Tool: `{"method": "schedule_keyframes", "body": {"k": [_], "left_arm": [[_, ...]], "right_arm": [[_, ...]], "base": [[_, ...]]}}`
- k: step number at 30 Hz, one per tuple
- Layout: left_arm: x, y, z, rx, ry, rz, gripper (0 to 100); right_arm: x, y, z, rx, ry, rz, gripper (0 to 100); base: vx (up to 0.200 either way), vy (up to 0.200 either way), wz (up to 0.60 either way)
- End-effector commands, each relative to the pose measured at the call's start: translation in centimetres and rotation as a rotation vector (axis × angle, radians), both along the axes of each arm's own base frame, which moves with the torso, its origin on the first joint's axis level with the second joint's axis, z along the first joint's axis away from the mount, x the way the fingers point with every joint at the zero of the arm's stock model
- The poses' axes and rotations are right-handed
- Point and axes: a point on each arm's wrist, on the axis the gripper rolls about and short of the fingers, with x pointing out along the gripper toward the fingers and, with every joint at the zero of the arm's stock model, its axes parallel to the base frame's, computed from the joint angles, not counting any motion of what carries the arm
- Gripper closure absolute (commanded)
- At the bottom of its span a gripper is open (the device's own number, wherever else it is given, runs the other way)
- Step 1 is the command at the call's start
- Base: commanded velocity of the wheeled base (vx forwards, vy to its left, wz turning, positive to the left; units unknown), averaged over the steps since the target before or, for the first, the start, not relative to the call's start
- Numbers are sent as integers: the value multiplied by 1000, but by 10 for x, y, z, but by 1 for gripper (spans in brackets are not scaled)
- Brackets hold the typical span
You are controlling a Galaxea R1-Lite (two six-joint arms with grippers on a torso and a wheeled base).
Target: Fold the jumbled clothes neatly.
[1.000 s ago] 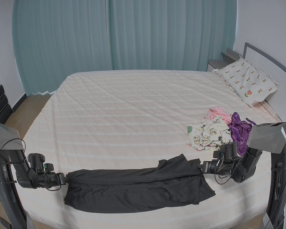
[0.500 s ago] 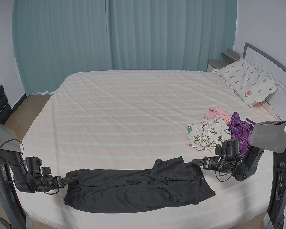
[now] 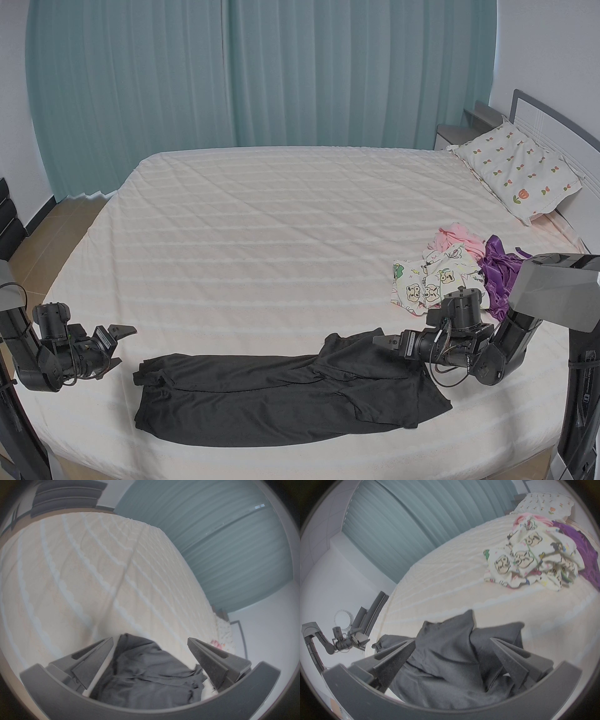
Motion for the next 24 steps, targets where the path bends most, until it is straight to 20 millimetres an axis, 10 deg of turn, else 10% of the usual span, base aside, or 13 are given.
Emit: {"method": "schedule_keyframes", "body": {"k": [1,7,8,24], "left_arm": [[8,-13,18,-63,-50,-2,0],[8,-14,2,-70,1,-1,0],[8,-14,1,-66,3,-4,0],[-1,-18,-7,-36,42,-37,0]], "right_arm": [[-6,7,-15,-23,87,29,0],[-5,8,-22,-59,146,43,0],[-5,8,-24,-69,149,51,100],[-14,-22,-17,-144,170,29,100]], "base": [[0,0,0],[0,0,0],[0,0,0],[0,0,0]]}}
